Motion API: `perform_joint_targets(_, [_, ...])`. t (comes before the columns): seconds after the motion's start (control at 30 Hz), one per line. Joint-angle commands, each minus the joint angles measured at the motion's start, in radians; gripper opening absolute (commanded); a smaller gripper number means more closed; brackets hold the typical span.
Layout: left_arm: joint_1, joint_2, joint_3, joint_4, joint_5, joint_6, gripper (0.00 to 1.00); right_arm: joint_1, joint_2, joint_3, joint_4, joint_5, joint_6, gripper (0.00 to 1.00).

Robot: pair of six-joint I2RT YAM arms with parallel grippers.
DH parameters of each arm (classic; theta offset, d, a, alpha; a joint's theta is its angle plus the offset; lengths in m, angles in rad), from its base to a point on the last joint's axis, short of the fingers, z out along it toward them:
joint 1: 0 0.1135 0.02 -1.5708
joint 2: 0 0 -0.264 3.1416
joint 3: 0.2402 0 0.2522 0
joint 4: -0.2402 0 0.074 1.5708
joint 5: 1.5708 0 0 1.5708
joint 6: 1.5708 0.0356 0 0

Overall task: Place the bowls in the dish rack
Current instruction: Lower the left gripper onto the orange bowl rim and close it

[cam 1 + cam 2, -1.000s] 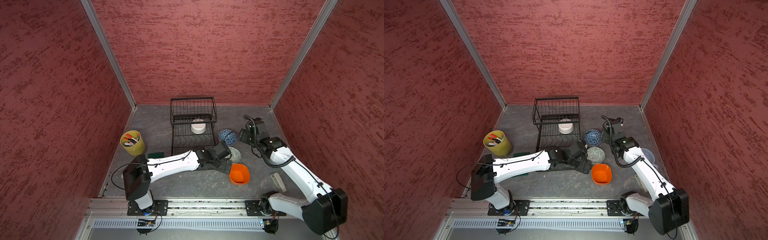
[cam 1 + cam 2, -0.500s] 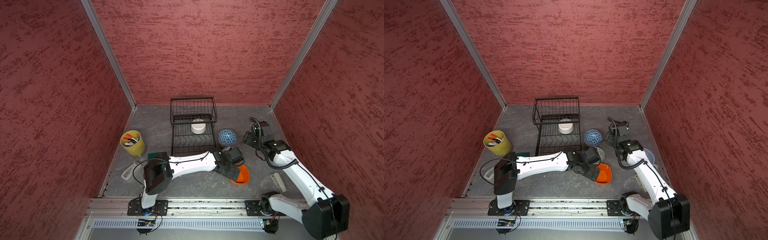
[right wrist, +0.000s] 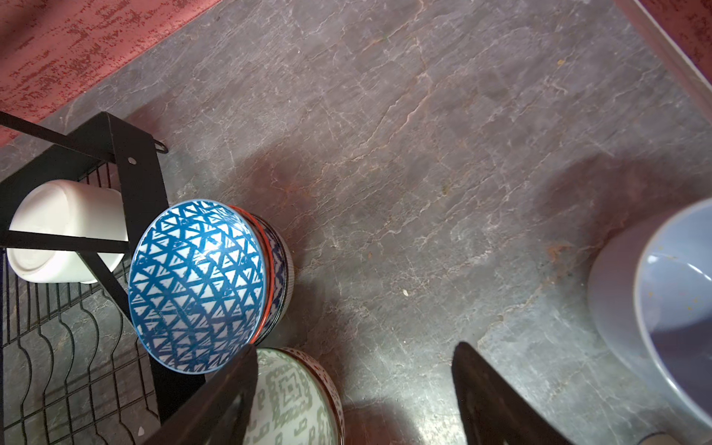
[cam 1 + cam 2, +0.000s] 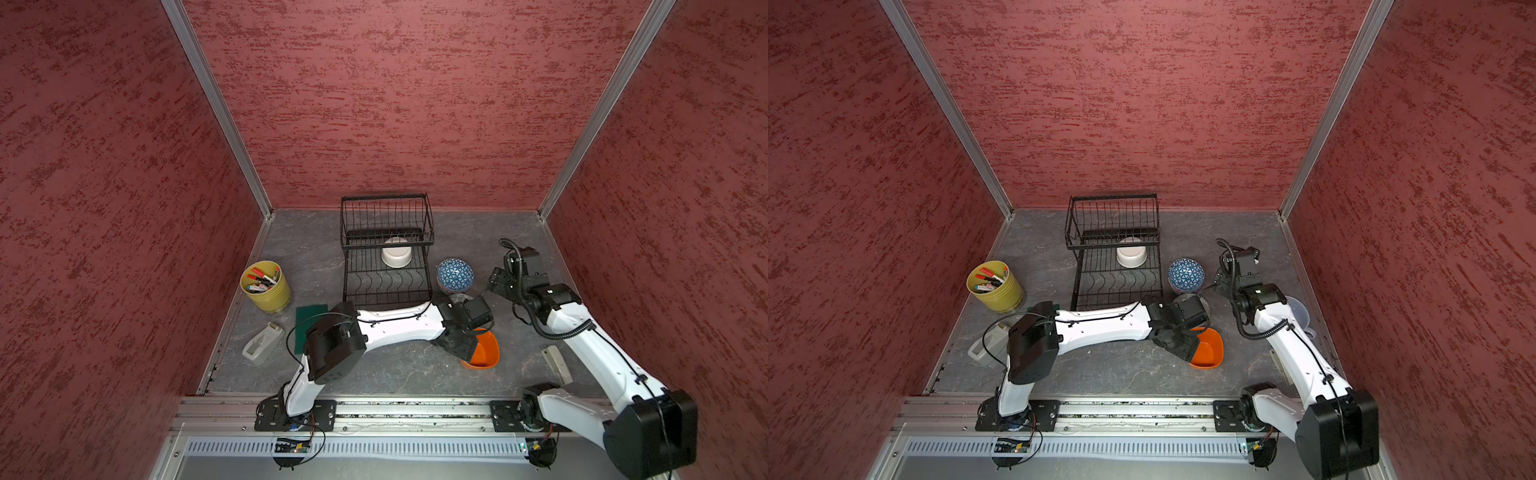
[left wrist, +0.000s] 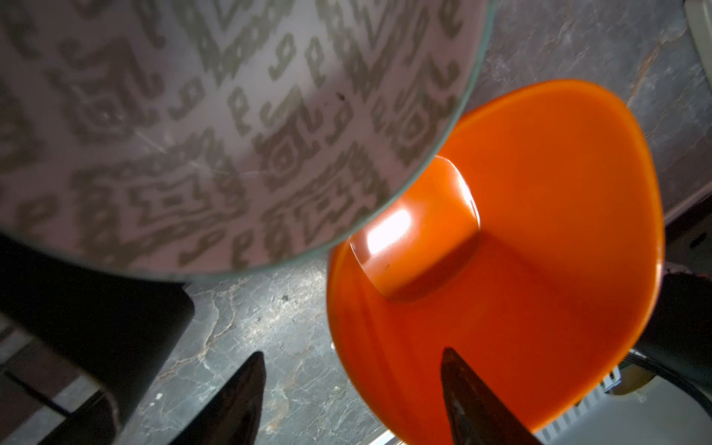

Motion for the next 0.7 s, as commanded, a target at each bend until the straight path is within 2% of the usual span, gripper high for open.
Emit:
perform_joint_targets(0.0, [0.004,0.027,0.023,-0.015,0.019,0.007,0.64,-0.008,-0.009,-0.013,0.018,-0.013,0.0,0.8])
perform_joint_targets(0.2, [0.006,0.046,0.03,-0.018,0.015,0.002,0.53,-0.012,-0.009,-0.023,0.03,-0.018,-0.003,0.8])
perform_joint_targets(0.57, [0.003,0.056,0.035,-0.023,-0.008,0.0,0.25,-0.014,-0.007,-0.022,0.037,-0.025,-0.014,0.79])
perform_joint_targets(0.67, [0.003,0.054,0.034,-0.022,-0.017,0.001,0.21,-0.013,-0.007,-0.025,0.041,-0.028,-0.013,0.79])
